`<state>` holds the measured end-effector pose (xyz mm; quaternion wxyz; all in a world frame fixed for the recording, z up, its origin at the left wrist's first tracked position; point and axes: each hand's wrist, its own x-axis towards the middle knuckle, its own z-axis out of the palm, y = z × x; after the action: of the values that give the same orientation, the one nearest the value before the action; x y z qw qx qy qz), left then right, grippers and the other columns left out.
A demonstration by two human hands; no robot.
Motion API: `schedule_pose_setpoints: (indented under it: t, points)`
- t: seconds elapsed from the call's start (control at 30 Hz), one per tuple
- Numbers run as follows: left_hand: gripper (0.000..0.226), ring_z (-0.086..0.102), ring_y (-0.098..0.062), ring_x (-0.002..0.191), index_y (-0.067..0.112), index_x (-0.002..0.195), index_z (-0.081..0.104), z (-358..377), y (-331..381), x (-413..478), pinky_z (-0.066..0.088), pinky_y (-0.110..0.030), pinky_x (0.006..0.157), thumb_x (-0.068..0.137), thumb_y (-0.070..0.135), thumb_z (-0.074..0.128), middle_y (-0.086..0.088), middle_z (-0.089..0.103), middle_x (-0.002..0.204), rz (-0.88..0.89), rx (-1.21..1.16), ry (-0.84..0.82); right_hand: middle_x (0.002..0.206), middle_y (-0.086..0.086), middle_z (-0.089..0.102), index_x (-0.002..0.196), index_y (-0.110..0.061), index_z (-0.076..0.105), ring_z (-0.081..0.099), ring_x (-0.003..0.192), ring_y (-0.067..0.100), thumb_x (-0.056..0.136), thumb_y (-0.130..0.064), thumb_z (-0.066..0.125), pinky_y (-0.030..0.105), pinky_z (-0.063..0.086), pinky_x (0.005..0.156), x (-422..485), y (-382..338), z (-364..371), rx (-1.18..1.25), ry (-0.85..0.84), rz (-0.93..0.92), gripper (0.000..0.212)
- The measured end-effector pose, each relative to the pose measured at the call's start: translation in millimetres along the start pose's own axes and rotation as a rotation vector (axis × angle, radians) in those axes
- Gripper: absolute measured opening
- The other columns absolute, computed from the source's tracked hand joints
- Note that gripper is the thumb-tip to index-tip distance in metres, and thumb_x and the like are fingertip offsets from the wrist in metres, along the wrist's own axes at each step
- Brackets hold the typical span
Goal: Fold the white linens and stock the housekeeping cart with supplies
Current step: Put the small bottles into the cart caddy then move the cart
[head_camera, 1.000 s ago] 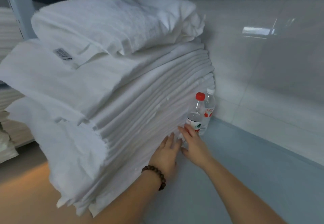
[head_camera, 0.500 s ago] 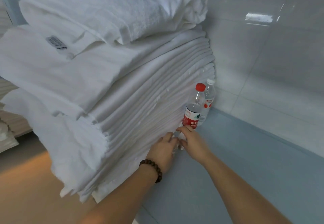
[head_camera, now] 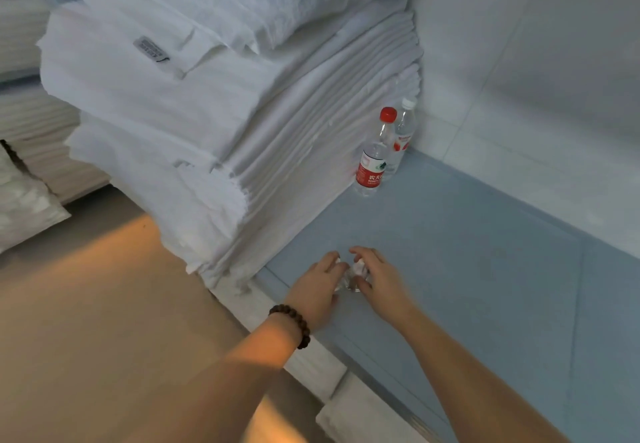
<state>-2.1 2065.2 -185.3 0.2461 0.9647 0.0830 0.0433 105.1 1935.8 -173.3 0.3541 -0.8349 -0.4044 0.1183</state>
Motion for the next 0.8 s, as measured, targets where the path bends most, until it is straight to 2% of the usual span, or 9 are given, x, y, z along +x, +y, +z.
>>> schedule_pose_setpoints:
  t: [0.07,0.17,0.27,0.3,0.37,0.47,0.6,0.7,0.8]
  points:
    - [0.052,0.050,-0.025,0.118,0.018,0.139,0.040,-1.0,5.4,-13.2,0.043,-0.031,0.095,0.090,0.007,0.052,-0.002,0.024,0.151,-0.011,-0.011,-0.002,0.118,0.011,0.055,0.127,-0.006,0.054,0.055,0.104,0.021,0.077,0.013,0.056,0.015,0.037,0.086,-15.1,-7.8,1.8,0.023,-0.005,0.018,0.053]
    - [0.050,0.055,-0.026,0.113,0.020,0.139,0.041,-0.8,11.9,-28.6,0.044,-0.031,0.091,0.091,0.010,0.052,-0.001,0.024,0.151,-0.014,-0.023,0.016,0.120,0.011,0.053,0.127,-0.004,0.053,0.054,0.108,0.023,0.077,0.013,0.058,0.005,0.033,0.087,-33.4,-18.0,6.8,0.071,0.013,0.044,0.054]
    - [0.060,0.054,-0.026,0.116,0.025,0.146,0.031,0.2,12.2,-37.4,0.048,-0.036,0.093,0.092,0.014,0.053,0.001,0.024,0.154,-0.026,-0.070,0.051,0.128,0.010,0.047,0.133,-0.007,0.047,0.051,0.113,0.019,0.076,0.006,0.067,0.002,0.029,0.090,-46.2,-21.2,11.5,0.091,0.061,0.068,0.062]
    - [0.064,0.054,-0.024,0.118,0.026,0.148,0.027,0.2,11.5,-38.2,0.048,-0.035,0.094,0.091,0.016,0.056,0.001,0.024,0.154,-0.036,-0.104,0.067,0.131,0.008,0.044,0.136,-0.008,0.044,0.048,0.114,0.016,0.076,0.001,0.070,0.004,0.029,0.091,-48.5,-20.3,12.3,0.101,0.086,0.091,0.066]
    - [0.071,0.053,-0.020,0.119,0.027,0.149,0.023,0.3,8.9,-36.0,0.045,-0.024,0.092,0.089,0.019,0.061,0.004,0.026,0.153,-0.096,-0.210,0.103,0.135,0.005,0.040,0.140,-0.011,0.040,0.045,0.118,0.013,0.075,-0.008,0.076,0.012,0.032,0.094,-50.7,-15.8,14.1,0.122,0.108,0.152,0.074]
    - [0.080,0.051,-0.016,0.120,0.031,0.149,0.018,3.8,4.7,-27.8,0.039,-0.020,0.090,0.086,0.026,0.067,0.005,0.031,0.150,-0.251,-0.341,0.070,0.140,0.003,0.040,0.142,-0.018,0.037,0.045,0.124,0.018,0.074,-0.021,0.079,0.030,0.040,0.100,-50.4,-9.5,20.6,0.100,0.064,0.254,0.080]
    - [0.075,0.056,-0.013,0.104,0.031,0.143,0.026,15.8,0.2,-20.1,0.040,-0.020,0.082,0.082,0.026,0.070,0.003,0.051,0.123,-0.311,-0.406,0.078,0.132,0.003,0.053,0.134,-0.015,0.047,0.044,0.122,0.021,0.074,-0.025,0.078,0.029,0.038,0.099,-46.2,0.9,33.1,-0.014,0.093,0.285,0.068]
    - [0.066,0.058,-0.013,0.094,0.029,0.135,0.033,21.1,-1.7,-21.5,0.039,-0.019,0.074,0.081,0.023,0.070,0.008,0.055,0.104,-0.282,-0.416,0.106,0.117,0.000,0.060,0.117,-0.014,0.056,0.047,0.114,0.020,0.075,-0.020,0.075,0.027,0.040,0.089,-46.7,5.1,38.7,-0.014,0.142,0.290,0.047]
    - [0.059,0.059,-0.013,0.091,0.028,0.130,0.036,19.6,-2.8,-22.4,0.045,-0.022,0.074,0.082,0.021,0.069,0.012,0.055,0.099,-0.273,-0.417,0.137,0.109,0.001,0.062,0.110,-0.012,0.058,0.049,0.107,0.020,0.075,-0.019,0.075,0.029,0.041,0.084,-46.7,3.1,39.0,0.005,0.163,0.275,0.040]
